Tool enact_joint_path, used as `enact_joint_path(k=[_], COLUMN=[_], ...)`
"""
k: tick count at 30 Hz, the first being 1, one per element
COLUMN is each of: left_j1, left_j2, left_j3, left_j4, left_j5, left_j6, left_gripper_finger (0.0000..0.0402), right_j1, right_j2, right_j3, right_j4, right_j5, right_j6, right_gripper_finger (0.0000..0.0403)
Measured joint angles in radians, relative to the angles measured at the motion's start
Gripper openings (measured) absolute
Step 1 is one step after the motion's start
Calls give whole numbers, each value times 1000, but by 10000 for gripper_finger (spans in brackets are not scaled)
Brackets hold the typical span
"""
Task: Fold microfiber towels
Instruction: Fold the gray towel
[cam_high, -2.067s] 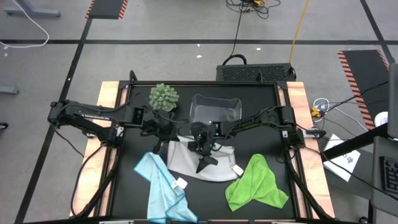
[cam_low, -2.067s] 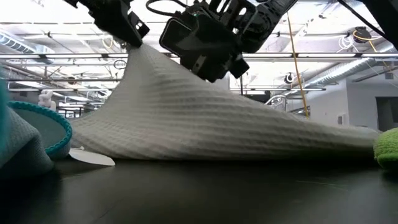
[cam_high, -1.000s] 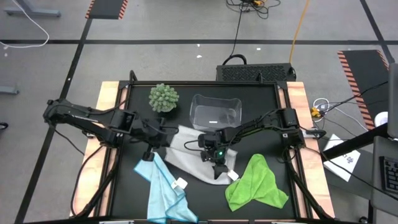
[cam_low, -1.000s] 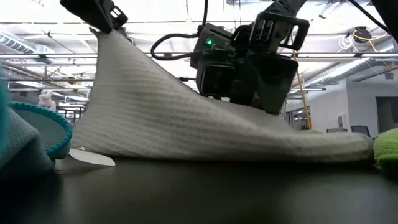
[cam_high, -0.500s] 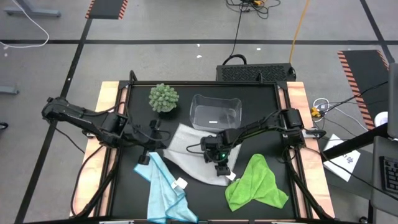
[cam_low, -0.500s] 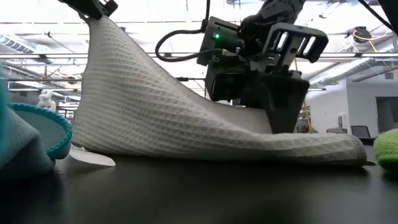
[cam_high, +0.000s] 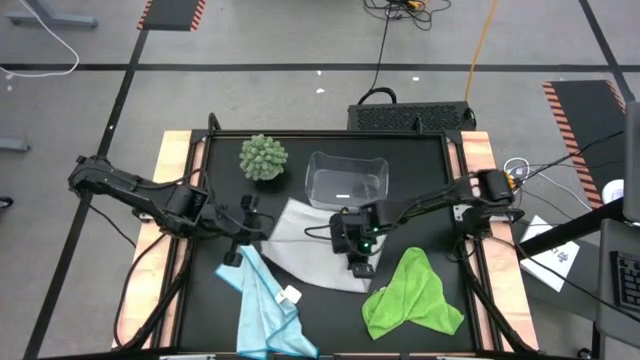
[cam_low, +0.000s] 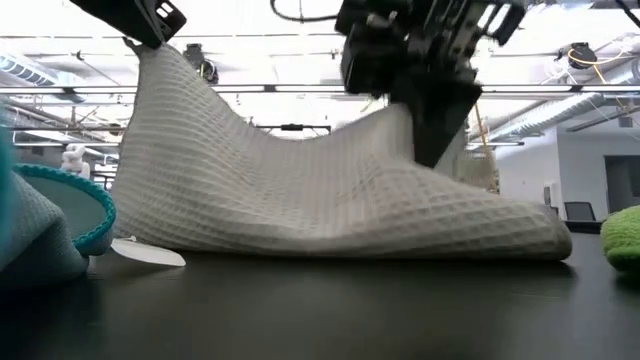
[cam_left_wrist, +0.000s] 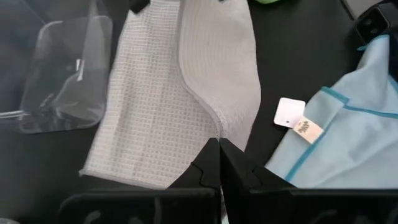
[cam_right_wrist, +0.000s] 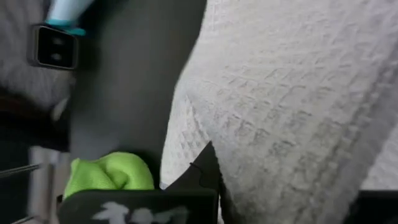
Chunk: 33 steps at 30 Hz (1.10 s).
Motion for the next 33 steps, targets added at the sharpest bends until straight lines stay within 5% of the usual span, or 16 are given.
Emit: enact_joint_path(k=[7,16,33], left_j1=[14,91,347], left_j2=[-3,-18,49], left_j3=[0,0,0], left_j4=[0,-9,34], left_j5=[-28,-30,0], left_j6=[33,53,219], left_gripper_finger=[0,0,0], right_j1=[39,100,-41], right_j2=[-143,-137,-180], right_j3=[0,-27,-227], right_j4=[-109,-83,-72], right_j5=[139,138,140], right_j6=[94,205,217], right_gripper_finger=[0,0,0])
